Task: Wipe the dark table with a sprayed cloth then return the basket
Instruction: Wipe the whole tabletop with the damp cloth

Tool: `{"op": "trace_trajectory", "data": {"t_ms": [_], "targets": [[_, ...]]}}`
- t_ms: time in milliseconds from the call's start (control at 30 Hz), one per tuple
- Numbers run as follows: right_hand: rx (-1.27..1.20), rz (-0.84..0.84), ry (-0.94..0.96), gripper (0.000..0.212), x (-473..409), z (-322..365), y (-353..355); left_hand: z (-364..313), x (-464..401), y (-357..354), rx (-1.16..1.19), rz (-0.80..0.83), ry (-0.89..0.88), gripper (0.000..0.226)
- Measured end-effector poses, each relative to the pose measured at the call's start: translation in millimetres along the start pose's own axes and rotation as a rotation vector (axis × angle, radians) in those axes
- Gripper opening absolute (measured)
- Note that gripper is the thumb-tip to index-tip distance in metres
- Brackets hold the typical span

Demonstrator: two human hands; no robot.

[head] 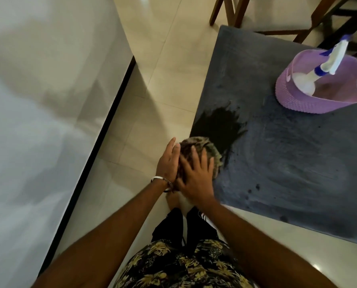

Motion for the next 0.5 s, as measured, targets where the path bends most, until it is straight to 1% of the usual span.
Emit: {"op": "trace_trajectory", "data": {"t_ms": [67,167,233,367,433,500], "targets": [[-0.011,0.040,0.039,0.071,28.9,3.0,-9.6,0.3,5.9,-4.2,-0.020,-0.016,0.000,0.053],[0.039,0.061,0.019,0.078,57.2,-46.9,-4.8,-2.1,13.1,-13.3,-0.026,-0.008,-0.024,0.053],[0.069,0.052,-0.089,0.080,79.2,-101.0,5.4,-4.3,13.8,-19.7,-0.021,0.002,-0.039,0.053],[0.076,-0.010,-0.445,0.081,116.9,-206.3,37.6,-7.6,13.7,-20.1,-0.038,0.001,-0.036,0.052],[0.042,-0.036,-0.586,0.082,119.4,-229.4,46.3,-7.7,12.5,-16.0,-0.042,-0.004,-0.045,0.053],[0.012,-0.066,-0.649,0.083,111.7,-221.1,45.1,-7.6,11.8,-11.8,-0.055,-0.007,-0.054,0.056]]}}
Point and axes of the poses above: each hand's wrist, its own x-axis away from the middle knuckle, its own y-axis out of the back of the hand, z = x × y, the point moved 8 cm from there along -x, towards the middle knuckle, and after that the axes turned 5 degrees about -z, right-handed, at the moved point
